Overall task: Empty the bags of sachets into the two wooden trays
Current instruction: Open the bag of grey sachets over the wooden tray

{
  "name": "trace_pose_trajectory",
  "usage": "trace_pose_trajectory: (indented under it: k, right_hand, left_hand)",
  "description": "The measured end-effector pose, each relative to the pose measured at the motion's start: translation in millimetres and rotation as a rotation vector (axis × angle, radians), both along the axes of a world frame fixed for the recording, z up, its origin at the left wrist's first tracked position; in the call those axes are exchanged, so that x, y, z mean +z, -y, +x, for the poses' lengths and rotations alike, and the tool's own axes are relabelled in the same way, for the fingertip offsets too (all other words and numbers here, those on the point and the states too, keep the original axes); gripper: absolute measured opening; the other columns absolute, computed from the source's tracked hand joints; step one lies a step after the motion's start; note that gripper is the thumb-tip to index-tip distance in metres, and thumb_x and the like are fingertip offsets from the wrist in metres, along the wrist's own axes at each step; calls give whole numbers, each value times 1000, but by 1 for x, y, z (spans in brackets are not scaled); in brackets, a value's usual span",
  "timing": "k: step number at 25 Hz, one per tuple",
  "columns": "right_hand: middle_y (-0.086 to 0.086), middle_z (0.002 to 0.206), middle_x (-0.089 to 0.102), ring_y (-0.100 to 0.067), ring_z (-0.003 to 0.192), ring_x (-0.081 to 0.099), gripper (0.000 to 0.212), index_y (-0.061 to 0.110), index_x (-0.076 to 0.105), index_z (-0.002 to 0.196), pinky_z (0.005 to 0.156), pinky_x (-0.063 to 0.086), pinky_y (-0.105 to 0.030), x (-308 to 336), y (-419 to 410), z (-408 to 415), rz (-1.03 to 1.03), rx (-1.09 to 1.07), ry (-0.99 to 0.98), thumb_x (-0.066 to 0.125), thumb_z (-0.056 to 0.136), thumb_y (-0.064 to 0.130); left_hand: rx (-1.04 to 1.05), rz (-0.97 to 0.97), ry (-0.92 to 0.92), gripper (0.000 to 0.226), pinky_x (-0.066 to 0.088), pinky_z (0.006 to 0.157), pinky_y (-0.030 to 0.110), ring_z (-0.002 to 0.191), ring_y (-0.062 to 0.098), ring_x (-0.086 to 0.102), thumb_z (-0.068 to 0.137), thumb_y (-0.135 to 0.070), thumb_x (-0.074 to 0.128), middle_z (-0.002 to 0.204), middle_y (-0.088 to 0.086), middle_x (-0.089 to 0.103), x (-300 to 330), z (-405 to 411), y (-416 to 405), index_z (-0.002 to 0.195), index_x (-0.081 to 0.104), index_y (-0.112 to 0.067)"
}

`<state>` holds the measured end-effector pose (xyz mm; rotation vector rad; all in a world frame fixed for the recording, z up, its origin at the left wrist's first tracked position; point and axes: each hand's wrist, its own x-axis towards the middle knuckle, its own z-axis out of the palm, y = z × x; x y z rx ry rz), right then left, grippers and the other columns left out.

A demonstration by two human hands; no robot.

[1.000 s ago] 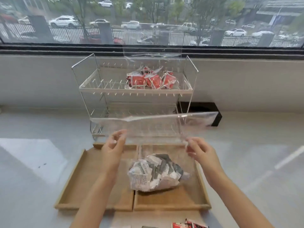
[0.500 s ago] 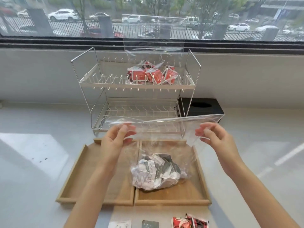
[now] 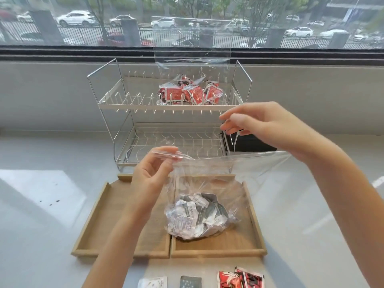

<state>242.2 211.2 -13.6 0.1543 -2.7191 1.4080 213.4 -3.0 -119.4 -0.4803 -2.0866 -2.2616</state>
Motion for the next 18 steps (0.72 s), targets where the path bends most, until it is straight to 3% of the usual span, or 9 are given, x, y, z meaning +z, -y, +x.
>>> trace_pose_trajectory:
  k: [2,5,8,11,13,18]
  right_hand:
    - [8,99,71,-2,89,66,23,22,65,106,81,47,-11,-6,21,-11,189,131,99,47,92,25]
    - [3,103,70,-7,90,64,27,19,65,111,80,48,-16,-24,45,-26,266,286,249,48,92,28]
    - [-2,101,71,-7,85,62,23,23,69,104,79,49,-19,-35,51,-29,171,305,287,54,88,31]
    - [9,76,69,8,64,56,13,22,72,89,64,46,-9,-38,49,-27,54,257,254,60,84,20]
    - [12,68,65,8,57,55,10,19,70,82,60,46,-7,-38,48,-25,53,241,231,61,82,15]
    - [5,72,68,0,66,63,9,18,65,78,68,51,-15,-17,36,-21,-130,134,81,60,85,14]
  left_hand:
    - [-25,-27,-29,22,49,73,12,88,1,64,85,-7,53,86,-14,71,3,4,-1,89,65,-25]
    - [-50,-43,-61,20,47,70,10,84,-3,64,85,-6,52,84,-19,71,6,7,-2,90,64,-22]
    - [-28,-75,-75,19,48,67,10,81,-3,63,85,-8,53,84,-19,71,7,5,1,88,66,-23]
    - [1,-87,-61,18,47,63,10,76,-4,61,85,-9,54,83,-21,70,5,3,1,86,67,-22]
    - [7,-102,-56,18,48,63,11,72,-4,58,85,-9,55,80,-21,68,4,3,0,86,67,-23]
    - [57,-88,-32,19,44,65,7,68,-6,58,84,-11,56,74,-21,67,3,2,4,88,67,-25]
